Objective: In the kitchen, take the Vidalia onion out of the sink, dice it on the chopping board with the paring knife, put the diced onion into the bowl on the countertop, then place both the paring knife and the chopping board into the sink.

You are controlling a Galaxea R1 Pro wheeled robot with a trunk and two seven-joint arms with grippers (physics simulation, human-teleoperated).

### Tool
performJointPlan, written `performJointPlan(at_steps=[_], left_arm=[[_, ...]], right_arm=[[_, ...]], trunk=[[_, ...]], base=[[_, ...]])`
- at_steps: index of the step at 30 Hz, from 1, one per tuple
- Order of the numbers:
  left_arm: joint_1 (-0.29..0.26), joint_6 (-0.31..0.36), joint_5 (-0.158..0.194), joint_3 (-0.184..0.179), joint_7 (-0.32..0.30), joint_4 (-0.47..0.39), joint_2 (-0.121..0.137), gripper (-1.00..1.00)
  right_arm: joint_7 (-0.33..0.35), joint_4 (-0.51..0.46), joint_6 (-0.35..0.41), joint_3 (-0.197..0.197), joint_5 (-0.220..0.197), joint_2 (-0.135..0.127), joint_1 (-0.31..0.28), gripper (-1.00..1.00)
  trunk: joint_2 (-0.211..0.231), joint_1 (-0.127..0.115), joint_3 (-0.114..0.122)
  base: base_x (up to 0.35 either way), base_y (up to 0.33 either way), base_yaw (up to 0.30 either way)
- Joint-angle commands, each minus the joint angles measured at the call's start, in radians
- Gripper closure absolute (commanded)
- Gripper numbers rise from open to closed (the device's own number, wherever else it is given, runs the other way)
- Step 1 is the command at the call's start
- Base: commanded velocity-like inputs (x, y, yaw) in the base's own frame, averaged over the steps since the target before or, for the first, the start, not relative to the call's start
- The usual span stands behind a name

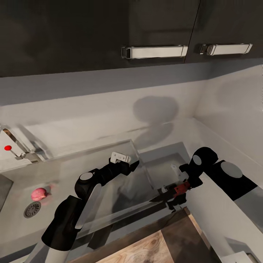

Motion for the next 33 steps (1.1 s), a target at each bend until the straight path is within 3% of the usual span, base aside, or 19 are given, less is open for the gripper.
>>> performJointPlan(at_steps=[1, 6, 13, 18, 21, 24, 29, 33], left_arm=[[-0.001, 0.006, 0.003, 0.001, -0.002, -0.001, 0.000, -1.00], [-0.001, 0.006, 0.003, 0.001, -0.001, -0.001, 0.000, -1.00], [-0.001, 0.006, 0.003, 0.001, -0.002, -0.001, 0.000, -1.00], [-0.001, 0.007, 0.003, 0.011, -0.002, -0.001, 0.006, -1.00], [-0.001, 0.005, 0.003, 0.014, -0.003, -0.002, 0.048, -1.00], [-0.001, -0.004, 0.004, 0.018, -0.006, -0.003, 0.081, -1.00], [-0.001, -0.086, 0.005, 0.035, -0.021, -0.004, 0.108, -1.00], [-0.001, -0.108, 0.006, 0.059, -0.064, -0.005, 0.117, -1.00]], right_arm=[[0.003, -0.001, 0.007, 0.002, 0.003, -0.001, -0.001, 1.00], [0.003, -0.002, 0.007, 0.000, 0.003, -0.001, -0.001, 1.00], [0.000, -0.003, 0.004, -0.063, 0.004, -0.001, -0.001, 1.00], [-0.007, -0.003, 0.003, -0.082, 0.004, -0.001, -0.001, 1.00], [-0.009, -0.003, 0.001, -0.128, 0.004, -0.001, -0.001, 1.00], [-0.010, -0.003, 0.001, -0.143, 0.004, -0.001, -0.001, 1.00], [-0.010, -0.003, 0.000, -0.148, 0.004, -0.001, -0.001, 1.00], [-0.010, -0.003, 0.000, -0.149, 0.004, -0.001, -0.001, 1.00]], trunk=[[-0.002, 0.001, 0.000], [-0.002, 0.001, 0.008], [-0.002, 0.001, 0.019], [-0.002, 0.001, 0.027], [-0.002, 0.001, 0.032], [-0.002, 0.001, 0.037], [-0.002, 0.001, 0.045], [-0.002, 0.001, 0.052]], base=[[0.000, 0.000, 0.000], [0.000, 0.000, 0.000], [0.000, 0.000, 0.000], [0.000, 0.000, 0.000], [0.000, 0.000, 0.000], [0.000, 0.000, 0.000], [0.000, 0.000, 0.000], [0.000, 0.000, 0.000]])
